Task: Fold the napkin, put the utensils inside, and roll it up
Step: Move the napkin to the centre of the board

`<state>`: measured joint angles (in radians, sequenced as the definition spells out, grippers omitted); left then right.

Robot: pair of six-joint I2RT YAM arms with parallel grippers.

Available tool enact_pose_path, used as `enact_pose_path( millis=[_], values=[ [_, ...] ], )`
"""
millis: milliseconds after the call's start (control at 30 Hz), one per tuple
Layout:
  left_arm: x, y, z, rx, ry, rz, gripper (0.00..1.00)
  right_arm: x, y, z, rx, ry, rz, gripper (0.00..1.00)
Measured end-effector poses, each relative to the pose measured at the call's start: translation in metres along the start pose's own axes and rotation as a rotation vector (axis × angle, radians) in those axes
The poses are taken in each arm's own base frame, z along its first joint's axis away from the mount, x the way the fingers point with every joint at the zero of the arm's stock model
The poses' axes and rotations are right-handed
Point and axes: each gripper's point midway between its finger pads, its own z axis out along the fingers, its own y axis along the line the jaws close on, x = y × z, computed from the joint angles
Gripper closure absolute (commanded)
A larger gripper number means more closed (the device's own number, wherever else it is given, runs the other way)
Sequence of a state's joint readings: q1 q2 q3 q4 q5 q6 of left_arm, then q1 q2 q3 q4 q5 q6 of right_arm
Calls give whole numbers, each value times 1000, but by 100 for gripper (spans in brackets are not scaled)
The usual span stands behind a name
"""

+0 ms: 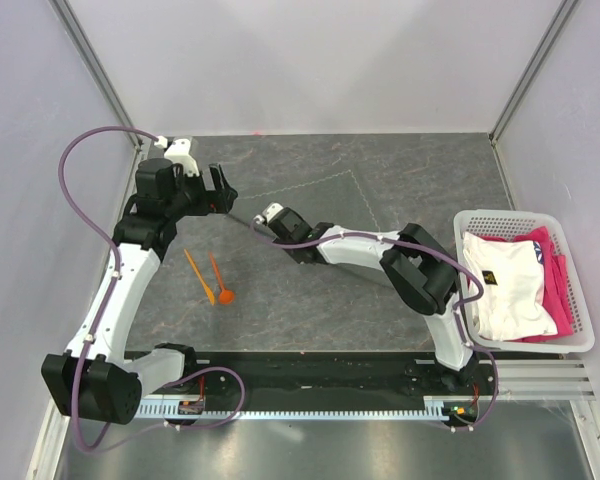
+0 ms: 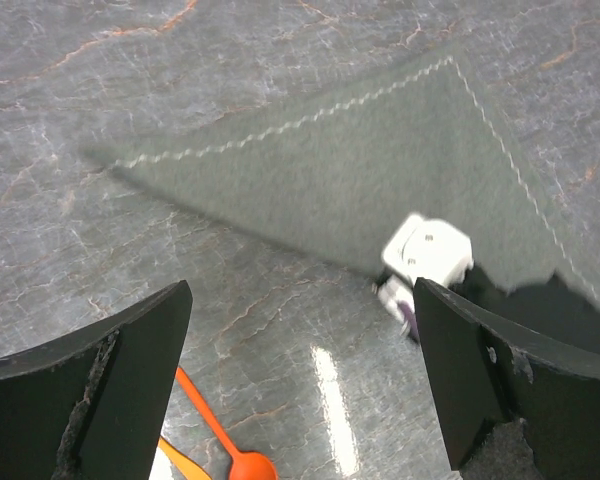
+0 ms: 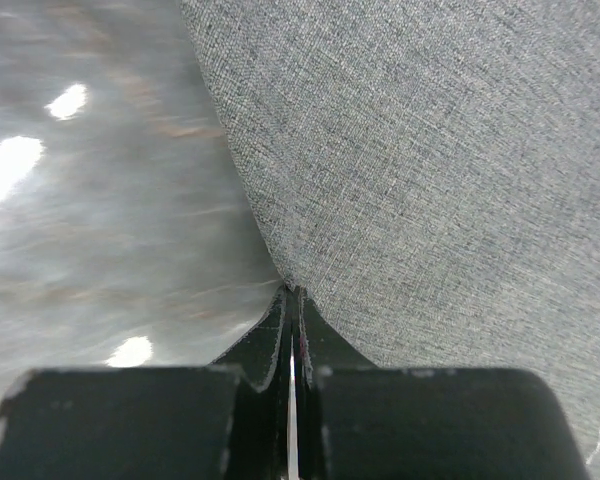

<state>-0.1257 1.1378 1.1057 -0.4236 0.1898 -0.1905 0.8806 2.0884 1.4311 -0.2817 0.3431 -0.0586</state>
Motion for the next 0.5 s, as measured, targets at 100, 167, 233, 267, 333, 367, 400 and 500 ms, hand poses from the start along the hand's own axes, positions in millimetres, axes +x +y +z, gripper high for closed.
enact_pose_path(
  millis=[100,167,233,267,333,367,400,500],
  values=[
    [-1,1,-1,-7,-4,0,0,-1,27,-10,-28,-4,19,100],
    [-1,3,-1,-16,-5,0,0,-1,37,-14,-39,-5,41,99],
    [-1,5,0,-30,-8,0,0,0,45,-17,-54,-2,69,86],
    [-2,7,0,-39,-9,0,0,0,47,-19,-61,-1,84,80],
    [1,13,0,-74,-9,-2,0,2,50,-22,-75,7,111,63],
    [2,16,0,-86,-7,-4,0,2,50,-25,-79,9,122,59],
    [7,19,1,-104,-1,-12,0,4,49,-27,-84,12,130,53],
    [30,35,2,-182,42,-55,0,2,45,-43,-99,4,147,47]
  ],
)
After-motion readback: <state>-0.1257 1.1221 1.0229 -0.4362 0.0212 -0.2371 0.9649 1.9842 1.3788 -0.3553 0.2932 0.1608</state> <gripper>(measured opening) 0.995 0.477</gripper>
